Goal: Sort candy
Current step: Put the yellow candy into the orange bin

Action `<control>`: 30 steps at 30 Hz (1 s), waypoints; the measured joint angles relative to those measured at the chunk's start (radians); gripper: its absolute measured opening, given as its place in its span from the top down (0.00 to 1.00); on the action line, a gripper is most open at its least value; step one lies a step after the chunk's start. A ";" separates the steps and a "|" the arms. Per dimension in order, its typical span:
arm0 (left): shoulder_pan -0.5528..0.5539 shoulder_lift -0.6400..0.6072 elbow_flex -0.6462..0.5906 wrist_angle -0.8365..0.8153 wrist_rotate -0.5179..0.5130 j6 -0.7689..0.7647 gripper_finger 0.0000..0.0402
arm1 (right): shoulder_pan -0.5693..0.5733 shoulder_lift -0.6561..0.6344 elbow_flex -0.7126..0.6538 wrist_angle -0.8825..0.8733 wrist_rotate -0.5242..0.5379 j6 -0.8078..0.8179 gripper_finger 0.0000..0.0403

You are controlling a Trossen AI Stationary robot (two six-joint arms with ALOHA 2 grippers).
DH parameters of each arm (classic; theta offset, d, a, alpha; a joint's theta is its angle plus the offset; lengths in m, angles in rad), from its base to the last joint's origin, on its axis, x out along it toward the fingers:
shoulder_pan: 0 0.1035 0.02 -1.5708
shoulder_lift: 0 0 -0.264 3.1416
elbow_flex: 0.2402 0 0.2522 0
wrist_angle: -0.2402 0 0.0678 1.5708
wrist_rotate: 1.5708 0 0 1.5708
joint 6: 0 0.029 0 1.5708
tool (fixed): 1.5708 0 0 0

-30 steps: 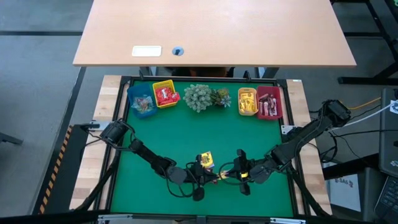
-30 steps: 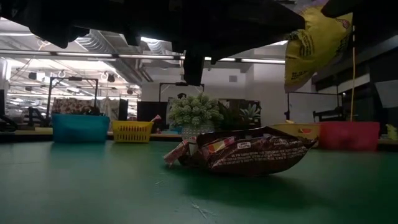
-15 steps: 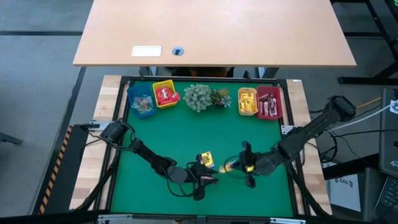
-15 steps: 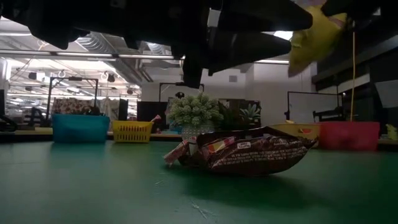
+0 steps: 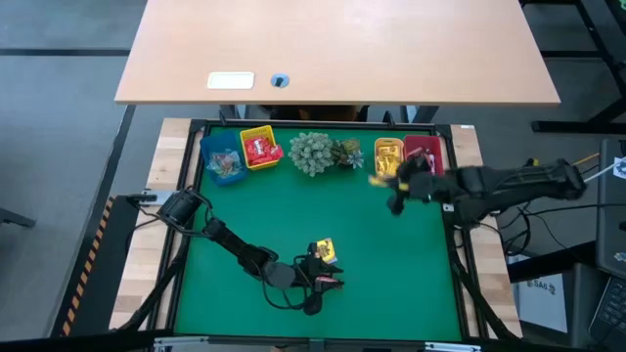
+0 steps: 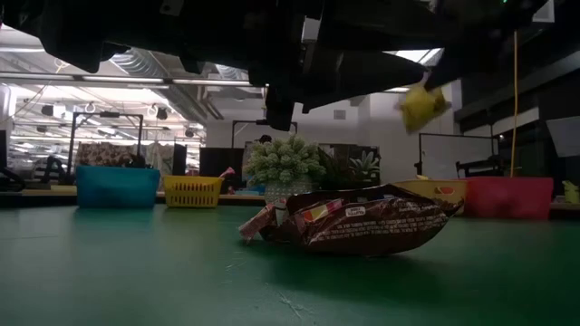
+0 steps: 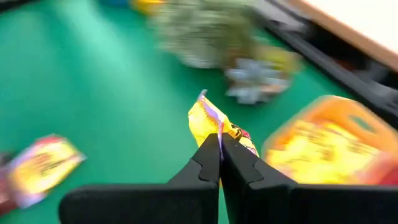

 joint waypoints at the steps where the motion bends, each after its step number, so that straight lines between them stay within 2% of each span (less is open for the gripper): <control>1: 0.000 0.000 0.000 0.000 0.000 0.000 0.65 | -0.053 -0.004 0.000 -0.019 0.000 -0.011 0.99; 9: 0.000 0.000 0.000 -0.008 0.000 0.000 0.65 | -0.416 0.019 0.000 -0.019 -0.015 -0.054 0.99; 13: 0.000 0.000 0.000 -0.010 0.000 0.000 0.65 | -0.529 0.040 0.000 -0.017 -0.018 -0.054 0.99; 15: 0.000 0.000 0.000 -0.011 0.000 0.000 0.65 | -0.572 0.052 0.000 -0.017 -0.053 -0.050 0.99; 19: 0.000 0.000 0.000 -0.025 0.000 0.000 0.65 | -0.629 0.076 0.000 -0.013 -0.160 -0.050 0.99; 24: 0.000 0.000 0.000 -0.030 0.000 0.000 0.65 | -0.645 0.098 0.000 -0.010 -0.167 -0.050 0.98; 27: 0.000 0.000 0.000 -0.030 0.000 0.000 0.65 | -0.643 0.098 0.000 -0.010 -0.187 -0.050 0.91; 30: 0.000 0.000 -0.001 -0.032 0.000 0.000 0.65 | -0.642 0.098 0.000 -0.010 -0.201 -0.043 0.78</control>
